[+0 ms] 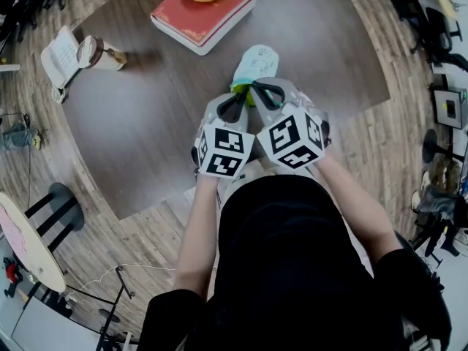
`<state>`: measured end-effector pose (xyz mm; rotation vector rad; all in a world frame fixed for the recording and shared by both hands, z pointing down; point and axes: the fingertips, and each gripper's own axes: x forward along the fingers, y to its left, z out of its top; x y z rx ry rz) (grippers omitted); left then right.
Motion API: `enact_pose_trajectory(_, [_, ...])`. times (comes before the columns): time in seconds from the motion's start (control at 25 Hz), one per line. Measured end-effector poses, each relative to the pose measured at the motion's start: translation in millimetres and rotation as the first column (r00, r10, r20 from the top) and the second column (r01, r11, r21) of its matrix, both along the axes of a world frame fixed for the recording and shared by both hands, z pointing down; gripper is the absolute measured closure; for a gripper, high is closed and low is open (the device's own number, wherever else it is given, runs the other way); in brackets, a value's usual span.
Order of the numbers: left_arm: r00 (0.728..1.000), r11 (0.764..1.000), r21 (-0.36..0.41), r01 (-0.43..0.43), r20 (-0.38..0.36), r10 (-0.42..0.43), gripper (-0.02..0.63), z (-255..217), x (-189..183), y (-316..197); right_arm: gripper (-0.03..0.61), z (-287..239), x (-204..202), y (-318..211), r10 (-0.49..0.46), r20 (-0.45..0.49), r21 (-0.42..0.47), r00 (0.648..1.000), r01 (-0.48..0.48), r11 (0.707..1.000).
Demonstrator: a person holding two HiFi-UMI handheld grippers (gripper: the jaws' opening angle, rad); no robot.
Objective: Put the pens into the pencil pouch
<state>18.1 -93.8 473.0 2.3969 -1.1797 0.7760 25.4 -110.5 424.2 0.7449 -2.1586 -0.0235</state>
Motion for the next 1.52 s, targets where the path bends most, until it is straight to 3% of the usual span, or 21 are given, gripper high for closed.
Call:
enact_pose_trajectory(0.44, [1.000,1.000,0.018,0.008,-0.022,-0.007,0.560,-8.7,-9.0,6.2,0.560,-5.0,-1.8,-0.3,0.014,-0.007,0.013,1.000,-0.014,1.000])
enact_pose_trajectory(0.92, [0.998,0.998,0.025,0.061,-0.021,-0.060,0.585,-20.3,-45.5,26.0,0.560,-13.8,-15.5,3.1,0.026,-0.004,0.040,1.000,-0.026,0.999])
enact_pose_trajectory(1.52, [0.983,0.981,0.064,0.183,0.005,-0.184,0.613,-31.5,-101.6,58.9,0.560,-25.6,-49.0,25.6,-0.027,0.034,0.079,0.999,0.025,0.997])
